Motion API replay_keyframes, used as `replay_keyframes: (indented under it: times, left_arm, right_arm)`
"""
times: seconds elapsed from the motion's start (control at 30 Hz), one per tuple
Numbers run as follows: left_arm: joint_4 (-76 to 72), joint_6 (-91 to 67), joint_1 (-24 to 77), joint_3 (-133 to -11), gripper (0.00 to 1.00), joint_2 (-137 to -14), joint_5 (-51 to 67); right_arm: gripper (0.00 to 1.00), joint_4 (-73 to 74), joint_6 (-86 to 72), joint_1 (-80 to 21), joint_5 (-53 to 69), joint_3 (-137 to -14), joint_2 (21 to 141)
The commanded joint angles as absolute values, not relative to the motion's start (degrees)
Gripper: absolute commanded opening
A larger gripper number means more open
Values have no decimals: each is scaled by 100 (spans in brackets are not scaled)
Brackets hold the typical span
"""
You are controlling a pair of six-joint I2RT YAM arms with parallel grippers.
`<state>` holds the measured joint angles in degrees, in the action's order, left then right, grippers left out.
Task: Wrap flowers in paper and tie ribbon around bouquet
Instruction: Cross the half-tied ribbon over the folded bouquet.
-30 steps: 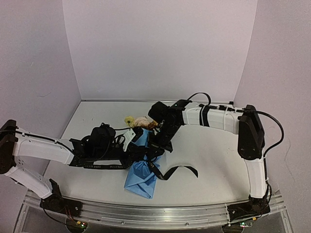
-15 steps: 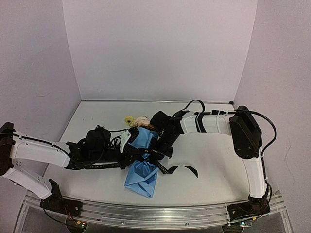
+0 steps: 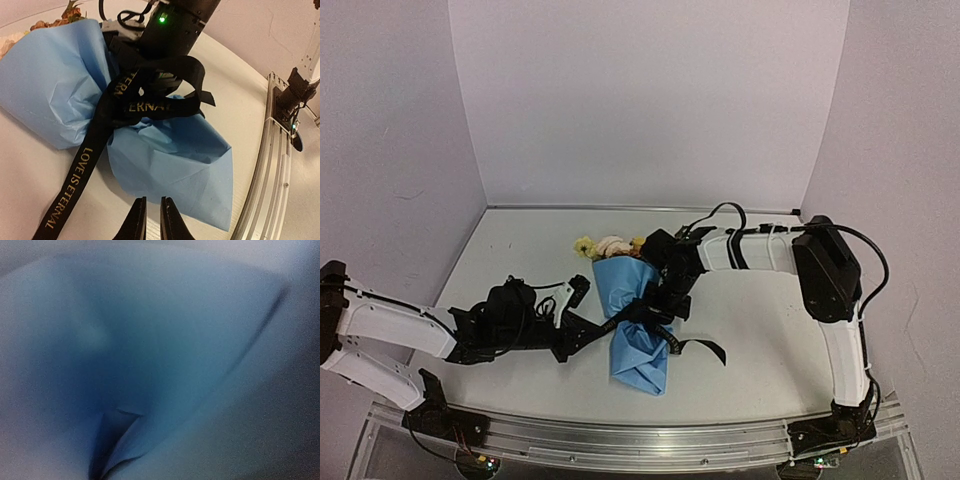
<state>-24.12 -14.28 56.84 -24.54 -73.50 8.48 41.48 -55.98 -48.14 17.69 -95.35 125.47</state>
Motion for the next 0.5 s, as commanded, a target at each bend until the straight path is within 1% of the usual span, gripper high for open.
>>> replay_keyframes:
  times: [0.0,0.07,0.1,0.13,0.23,0.27,0.37,0.4,0.47]
  left_arm:
    - [-2788,-1690,5687,-2446,13,-7510,703]
    - [-2765,-1666,5686,-2456,17,-7431,545]
    - [-2756,-1647,5681,-2454,22,-7354,398]
    - [-2766,-1615,5679,-2461,28,-7237,187]
    - [-2832,-1544,5600,-2568,50,-6990,-548]
    - [-2813,-1549,5524,-2657,54,-6987,-618]
    - [-2426,-1827,5168,-3096,62,-7156,-673]
    - [-2189,-2009,4984,-3322,62,-7273,-649]
    - [-1775,-2195,4538,-3834,59,-7646,-173]
  right_arm:
    - [0,4307,-5113,-4836,1673,-9834,12274]
    - [0,4313,-4881,-4872,1721,-9875,12163]
    - [0,4308,-4793,-4884,1788,-9894,12137]
    - [0,4307,-4736,-4891,1861,-9931,12130]
    - [0,4331,-4625,-4907,2023,-10008,12161]
    - [0,4339,-4609,-4909,2072,-10019,12172]
    - [0,4346,-4577,-4914,2194,-10028,12190]
    - [0,4349,-4542,-4924,2220,-10030,12184]
    - [0,4350,-4451,-4952,2238,-10033,12171]
